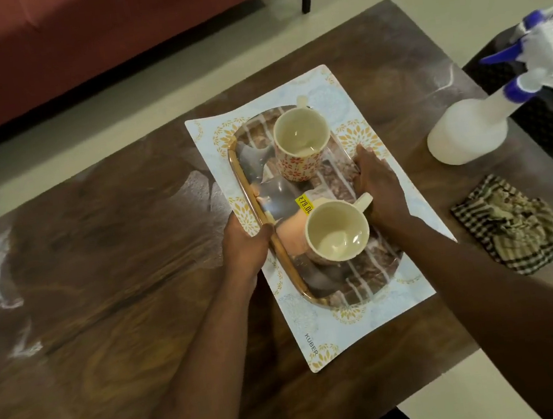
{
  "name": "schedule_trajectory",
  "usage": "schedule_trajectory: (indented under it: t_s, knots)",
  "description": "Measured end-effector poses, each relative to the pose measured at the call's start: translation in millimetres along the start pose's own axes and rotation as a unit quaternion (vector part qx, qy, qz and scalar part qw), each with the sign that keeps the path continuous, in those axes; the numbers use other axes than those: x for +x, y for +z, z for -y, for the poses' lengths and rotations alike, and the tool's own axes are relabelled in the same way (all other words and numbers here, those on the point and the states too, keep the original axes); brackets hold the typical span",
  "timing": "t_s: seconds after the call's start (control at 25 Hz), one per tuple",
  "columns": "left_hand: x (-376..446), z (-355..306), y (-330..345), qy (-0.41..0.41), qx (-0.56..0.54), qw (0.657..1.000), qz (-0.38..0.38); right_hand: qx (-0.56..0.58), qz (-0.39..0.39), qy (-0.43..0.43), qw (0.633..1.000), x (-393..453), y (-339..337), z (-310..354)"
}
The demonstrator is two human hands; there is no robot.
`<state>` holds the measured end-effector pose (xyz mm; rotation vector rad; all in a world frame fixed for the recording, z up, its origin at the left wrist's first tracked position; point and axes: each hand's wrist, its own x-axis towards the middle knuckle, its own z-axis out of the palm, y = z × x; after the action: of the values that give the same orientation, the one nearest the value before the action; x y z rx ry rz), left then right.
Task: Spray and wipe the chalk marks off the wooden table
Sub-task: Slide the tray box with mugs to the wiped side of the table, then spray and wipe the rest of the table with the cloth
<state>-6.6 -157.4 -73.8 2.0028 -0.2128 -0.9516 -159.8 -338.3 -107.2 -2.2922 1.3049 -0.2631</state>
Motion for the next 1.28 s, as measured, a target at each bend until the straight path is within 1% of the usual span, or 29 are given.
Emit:
schedule_trajectory:
  t_s: [0.08, 0.16, 0.2, 0.32, 0.4, 0.44, 0.48, 0.52, 0.56, 0.6, 0.64, 0.76, 0.84, 0.88, 0.96, 1.08, 1.16, 1.24, 1.28]
  knots:
    - [-1, -6, 2, 0.028, 0.081, 0.996, -0.006, 0.007, 0.008, -0.008, 1.0, -2, -1, -5]
    - [-6, -12, 1, 0.055, 0.207, 0.977, -0.013, 0.015, 0.017, -0.023, 0.999, -4, -3, -8]
    - [-10, -16, 1, 0.057, 0.249, 0.967, -0.015, 0.025, 0.024, -0.033, 0.999, -5, -5, -12]
    - [-21, -22, -5, 0.044, 0.319, 0.947, -0.01, 0.082, 0.048, -0.059, 0.994, -9, -13, -20]
    - [-22, -38, -17, 0.052, 0.363, 0.929, -0.048, 0.117, 0.032, -0.062, 0.991, -14, -22, -23]
    - [-22, -51, -22, 0.08, 0.37, 0.922, -0.085, 0.137, 0.021, -0.061, 0.988, -18, -27, -24]
    - [-21, -67, -23, 0.127, 0.357, 0.917, -0.12, 0.159, 0.011, -0.06, 0.985, -23, -34, -26]
    - [-23, -86, -19, 0.182, 0.33, 0.915, -0.141, 0.18, 0.005, -0.06, 0.982, -29, -41, -28]
    - [-26, -105, -7, 0.234, 0.297, 0.915, -0.144, 0.195, -0.002, -0.061, 0.979, -36, -48, -32]
    - [-31, -122, 12, 0.275, 0.266, 0.916, -0.125, 0.202, -0.011, -0.06, 0.977, -45, -55, -37]
    - [-39, -135, 36, 0.308, 0.239, 0.917, -0.089, 0.208, -0.024, -0.051, 0.977, -55, -62, -45]
    - [-61, -153, 120, 0.372, 0.204, 0.905, 0.041, 0.201, -0.069, 0.017, 0.977, -78, -89, -74]
    - [-69, -155, 172, 0.369, 0.228, 0.894, 0.115, 0.133, -0.096, 0.055, 0.985, -88, -103, -104]
    - [-70, -156, 194, 0.357, 0.245, 0.891, 0.136, 0.092, -0.096, 0.066, 0.989, -93, -108, -120]
    - [-68, -157, 229, 0.322, 0.252, 0.902, 0.136, 0.054, -0.077, 0.082, 0.992, -100, -114, -146]
    - [-66, -142, 259, 0.263, 0.203, 0.939, 0.085, 0.084, -0.076, 0.081, 0.99, -100, -119, -165]
    - [-71, -124, 274, 0.235, 0.192, 0.951, 0.06, 0.12, -0.092, 0.076, 0.986, -83, -130, -169]
    - [-80, -103, 287, 0.207, 0.188, 0.958, 0.061, 0.179, -0.095, 0.075, 0.976, -58, -141, -169]
    - [-84, -93, 293, 0.196, 0.192, 0.96, 0.064, 0.211, -0.085, 0.074, 0.971, -44, -147, -166]
